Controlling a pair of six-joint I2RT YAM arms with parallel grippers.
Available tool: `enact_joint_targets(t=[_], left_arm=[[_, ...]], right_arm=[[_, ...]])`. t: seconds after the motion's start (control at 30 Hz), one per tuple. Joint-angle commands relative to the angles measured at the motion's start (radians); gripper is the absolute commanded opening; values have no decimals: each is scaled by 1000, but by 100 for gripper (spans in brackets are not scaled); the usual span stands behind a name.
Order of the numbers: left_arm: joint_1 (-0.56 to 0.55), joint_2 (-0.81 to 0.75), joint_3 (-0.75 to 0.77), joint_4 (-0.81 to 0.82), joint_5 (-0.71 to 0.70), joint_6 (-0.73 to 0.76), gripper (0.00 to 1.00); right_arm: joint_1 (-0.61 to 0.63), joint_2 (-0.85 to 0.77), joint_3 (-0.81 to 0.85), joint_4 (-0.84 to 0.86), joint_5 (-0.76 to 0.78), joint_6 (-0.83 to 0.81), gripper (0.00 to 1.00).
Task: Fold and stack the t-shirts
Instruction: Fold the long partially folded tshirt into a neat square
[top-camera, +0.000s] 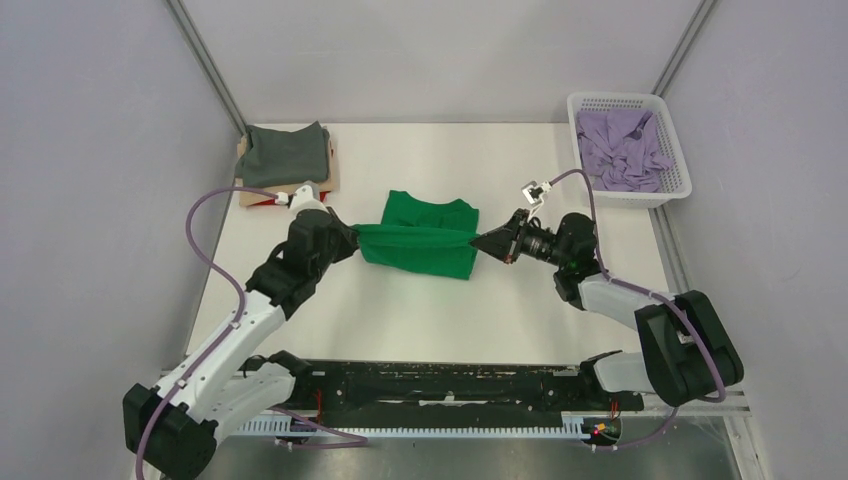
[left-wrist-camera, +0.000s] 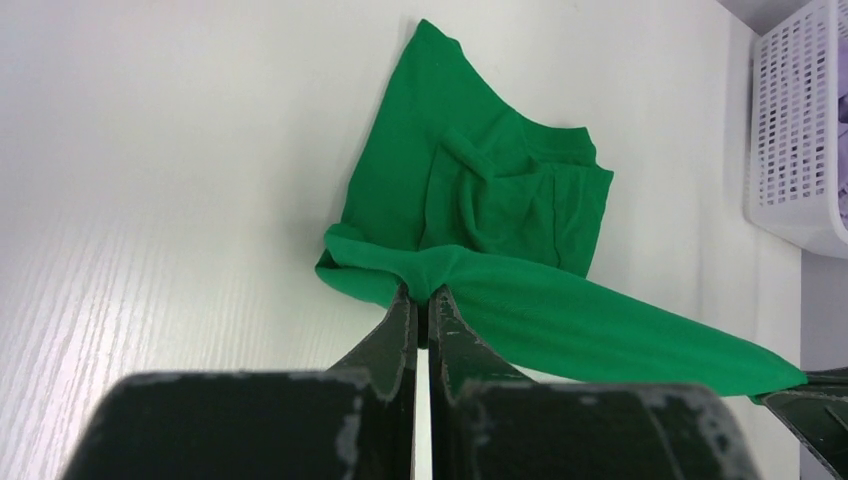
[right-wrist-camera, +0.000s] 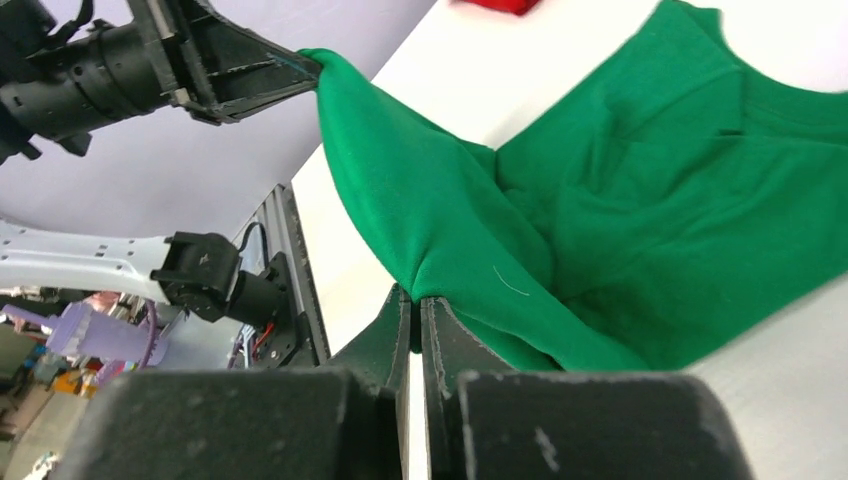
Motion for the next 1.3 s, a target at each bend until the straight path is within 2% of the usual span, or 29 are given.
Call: enact_joint_targets(t=[0.0, 0.43, 0.83, 1.27], left_arm=[[37, 96, 74, 109, -67, 12, 2], [139, 476, 261, 261, 48, 47, 2], [192, 754, 432, 283, 131, 61, 2], [203, 1012, 620, 265, 191, 59, 2]], right_arm=[[-61, 68, 31, 135, 6, 38, 0], [-133, 284, 182, 110, -40, 29, 0], [-149, 500, 337, 101, -34, 34, 0], [-168, 695, 483, 79, -1, 22, 0]])
